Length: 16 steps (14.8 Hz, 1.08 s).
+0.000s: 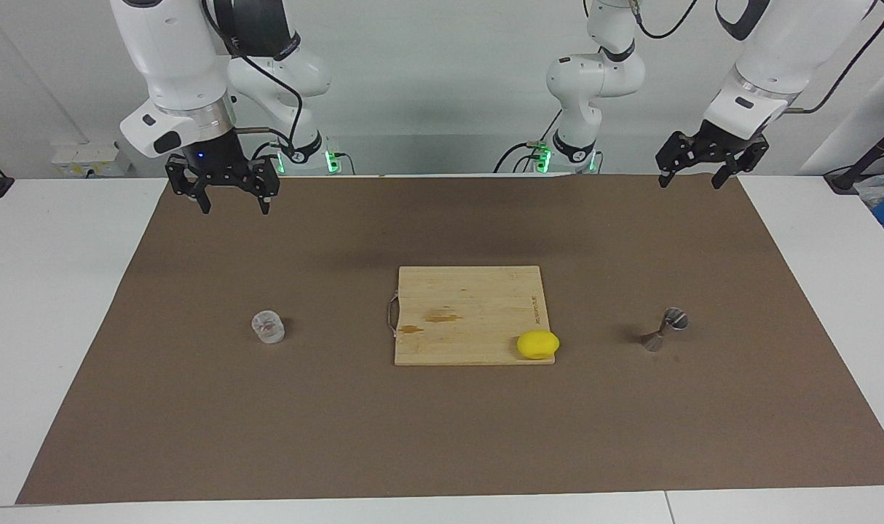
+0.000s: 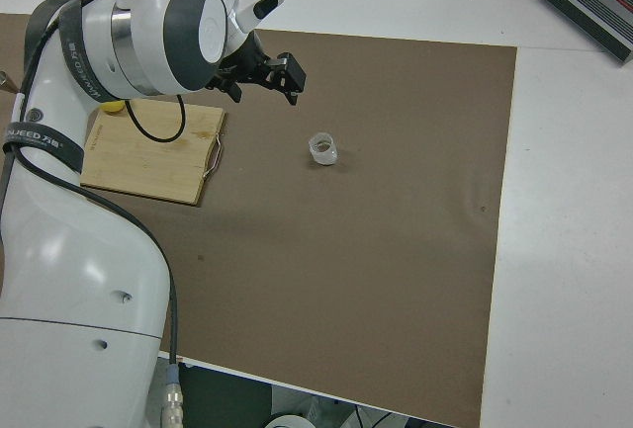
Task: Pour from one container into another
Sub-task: 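Move the left gripper toward the small metal cup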
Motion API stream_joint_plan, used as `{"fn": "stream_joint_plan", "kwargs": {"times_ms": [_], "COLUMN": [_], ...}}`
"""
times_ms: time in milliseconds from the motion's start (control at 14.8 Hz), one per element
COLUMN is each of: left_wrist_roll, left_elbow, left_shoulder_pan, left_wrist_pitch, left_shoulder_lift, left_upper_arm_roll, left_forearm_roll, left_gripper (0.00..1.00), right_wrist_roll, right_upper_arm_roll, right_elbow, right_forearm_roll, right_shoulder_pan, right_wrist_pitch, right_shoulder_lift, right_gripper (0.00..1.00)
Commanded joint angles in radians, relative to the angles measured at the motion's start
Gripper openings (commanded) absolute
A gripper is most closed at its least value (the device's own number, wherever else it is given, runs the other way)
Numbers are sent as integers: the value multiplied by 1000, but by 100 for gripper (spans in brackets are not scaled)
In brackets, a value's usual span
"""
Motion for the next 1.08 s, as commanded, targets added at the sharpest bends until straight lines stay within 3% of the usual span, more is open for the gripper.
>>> {"fn": "stream_joint_plan", "kwargs": {"times_ms": [0, 609, 1014], "left_wrist_roll": [5, -3, -73], "left_elbow": [-69, -127, -216], "left_shoulder_pan": [0, -6, 98], "left_wrist_pitch": [71, 100, 73], "left_shoulder_lift": [-37, -46, -36], "left_upper_arm_roll": [-10, -11, -1], "left_forearm_roll": [11, 2, -159], "left_gripper": [100, 100, 100], "right_wrist_roll": [-16, -16, -16], "right_upper_arm_roll": [5, 5, 5], "right_elbow": [-2, -2, -2], "right_forearm_roll": [-1, -1, -1], "right_shoulder_pan": [-26, -30, -30], "right_wrist_pitch": [-10, -12, -12], "right_shoulder_lift": [-5, -5, -4], "right_gripper": [100, 100, 100]}}
